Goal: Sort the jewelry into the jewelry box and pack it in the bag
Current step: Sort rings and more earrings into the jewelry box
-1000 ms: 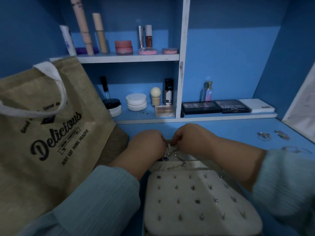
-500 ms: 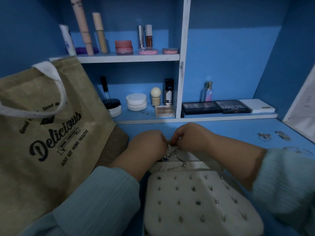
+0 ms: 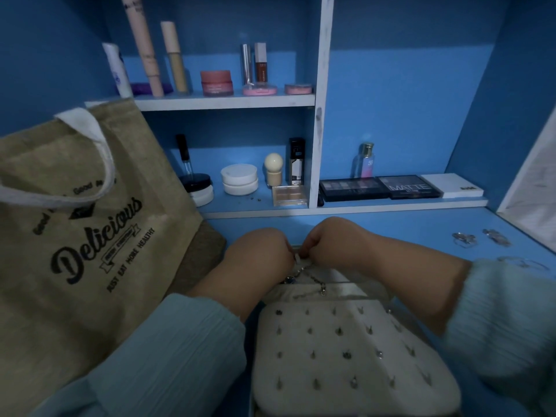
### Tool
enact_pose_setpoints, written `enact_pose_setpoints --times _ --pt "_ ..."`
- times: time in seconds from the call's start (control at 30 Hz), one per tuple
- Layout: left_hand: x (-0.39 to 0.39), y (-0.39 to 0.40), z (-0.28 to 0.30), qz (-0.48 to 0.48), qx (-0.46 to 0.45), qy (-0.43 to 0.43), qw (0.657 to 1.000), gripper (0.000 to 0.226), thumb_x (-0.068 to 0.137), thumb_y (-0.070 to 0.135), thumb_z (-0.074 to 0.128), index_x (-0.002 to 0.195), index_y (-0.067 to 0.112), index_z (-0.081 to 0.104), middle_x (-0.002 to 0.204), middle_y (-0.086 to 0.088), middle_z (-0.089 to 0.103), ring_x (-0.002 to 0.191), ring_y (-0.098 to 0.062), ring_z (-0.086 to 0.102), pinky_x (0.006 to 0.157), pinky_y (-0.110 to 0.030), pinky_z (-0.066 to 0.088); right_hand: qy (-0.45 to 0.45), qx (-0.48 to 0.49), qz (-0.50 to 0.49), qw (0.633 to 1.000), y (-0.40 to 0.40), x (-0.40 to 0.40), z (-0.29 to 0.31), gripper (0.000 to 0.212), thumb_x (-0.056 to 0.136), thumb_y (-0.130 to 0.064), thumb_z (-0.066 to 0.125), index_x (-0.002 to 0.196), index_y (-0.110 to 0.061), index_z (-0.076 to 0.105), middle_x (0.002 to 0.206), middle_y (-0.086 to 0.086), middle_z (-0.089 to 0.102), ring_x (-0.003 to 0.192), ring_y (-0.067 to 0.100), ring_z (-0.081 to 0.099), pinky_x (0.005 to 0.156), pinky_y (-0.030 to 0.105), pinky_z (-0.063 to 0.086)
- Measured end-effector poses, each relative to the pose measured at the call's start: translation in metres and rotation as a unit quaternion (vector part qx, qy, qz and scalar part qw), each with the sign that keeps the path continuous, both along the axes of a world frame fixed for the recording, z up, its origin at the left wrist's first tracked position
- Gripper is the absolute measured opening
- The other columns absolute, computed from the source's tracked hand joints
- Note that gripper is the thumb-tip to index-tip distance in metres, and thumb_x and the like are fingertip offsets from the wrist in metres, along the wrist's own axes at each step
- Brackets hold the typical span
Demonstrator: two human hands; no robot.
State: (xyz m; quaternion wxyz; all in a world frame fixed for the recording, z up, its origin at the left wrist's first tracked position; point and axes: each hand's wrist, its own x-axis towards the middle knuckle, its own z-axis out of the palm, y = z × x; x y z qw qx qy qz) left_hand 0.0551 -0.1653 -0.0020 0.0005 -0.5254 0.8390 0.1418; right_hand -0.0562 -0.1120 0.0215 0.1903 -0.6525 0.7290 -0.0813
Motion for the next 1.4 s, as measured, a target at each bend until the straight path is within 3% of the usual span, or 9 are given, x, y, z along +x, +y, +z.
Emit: enact_pose_setpoints --times 0.3,0.47,0.57,0.7,0.77,0.83,1.0,1.23,1.4 --pt "0.002 0.011 0.011 0.023 0.042 0.009 0.999 0.028 0.093 0.029 0.049 0.108 0.01 0.064 0.095 -0.006 0.059 0.096 -0.019 0.058 0.072 -0.025 0.04 0.009 0.015 0.012 1.0 0.01 0.001 0.004 0.029 0.092 -0.013 0.048 0.116 -0.016 0.065 0.12 0.002 0.061 0.111 0.018 0.056 0.086 0.022 0.041" --pt "0.004 0.019 0.016 0.04 0.112 0.061 0.991 0.028 0.093 0.022 0.047 0.102 0.005 0.067 0.096 -0.011 0.069 0.073 -0.018 0.055 0.068 -0.027 0.046 0.009 -0.043 -0.012 0.999 0.022 -0.004 0.0 0.023 0.091 -0.019 0.052 0.111 -0.02 0.062 0.116 0.0 0.059 0.094 0.014 0.052 0.078 0.021 0.039" --pt "0.006 0.026 0.021 0.059 0.178 0.13 0.974 0.028 0.095 0.014 0.045 0.106 0.001 0.066 0.076 -0.006 0.066 0.057 -0.014 0.052 0.061 -0.022 0.049 0.034 -0.034 -0.027 0.998 0.03 -0.006 0.001 0.024 0.09 -0.023 0.055 0.111 -0.012 0.06 0.114 0.005 0.06 0.097 0.018 0.055 0.081 0.027 0.044" --pt "0.007 0.03 0.024 0.043 0.173 0.159 0.971 0.025 0.095 0.009 0.045 0.113 0.008 0.063 0.066 -0.003 0.066 0.061 -0.016 0.056 0.077 -0.03 0.053 0.108 0.049 0.022 0.993 0.039 -0.002 0.008 0.036 0.094 -0.033 0.049 0.113 -0.007 0.063 0.117 0.009 0.06 0.108 0.022 0.056 0.093 0.032 0.046" --pt "0.007 0.032 0.026 0.042 0.183 0.172 0.967 0.029 0.095 0.007 0.046 0.122 0.01 0.058 0.067 -0.001 0.061 0.059 -0.011 0.055 0.066 -0.022 0.052 0.118 0.06 0.041 0.99 0.043 0.0 0.012 0.037 0.093 -0.035 0.05 0.114 -0.008 0.064 0.117 0.008 0.061 0.109 0.022 0.056 0.094 0.031 0.045" --pt "0.009 0.035 0.028 0.04 0.183 0.174 0.967 0.034 0.095 0.008 0.047 0.128 0.014 0.054 0.076 -0.004 0.063 0.061 -0.011 0.057 0.056 -0.017 0.048 0.103 0.054 0.048 0.992 0.045 -0.002 0.012 0.033 0.089 -0.034 0.056 0.113 -0.013 0.066 0.114 0.003 0.062 0.107 0.02 0.057 0.092 0.029 0.046" --pt "0.011 0.037 0.03 0.022 0.146 0.156 0.977 0.034 0.094 0.015 0.052 0.127 0.021 0.056 0.111 -0.008 0.065 0.082 -0.016 0.059 0.064 -0.019 0.045 0.025 -0.008 0.037 0.999 0.045 -0.005 0.005 0.023 0.081 -0.029 0.069 0.104 -0.028 0.069 0.089 -0.013 0.049 0.089 0.005 0.045 0.082 0.019 0.04" --pt "0.02 0.039 0.021 0.05 0.168 0.253 0.952 0.024 0.094 0.009 0.051 0.114 0.015 0.062 0.075 0.001 0.06 0.058 -0.007 0.052 0.045 -0.008 0.042 -0.012 -0.024 0.018 0.999 0.037 -0.007 0.003 0.015 0.088 -0.023 0.058 0.092 -0.018 0.071 0.097 -0.003 0.065 0.088 0.012 0.058 0.08 0.024 0.047" --pt "0.02 0.044 0.022 0.045 0.157 0.253 0.954 0.027 0.095 0.011 0.049 0.119 0.015 0.061 0.093 -0.005 0.066 0.079 -0.018 0.063 0.07 -0.024 0.052 0.021 -0.002 0.003 1.0 0.027 -0.003 0.001 0.023 0.092 -0.022 0.054 0.108 -0.016 0.07 0.113 0.003 0.064 0.104 0.017 0.058 0.092 0.028 0.047"
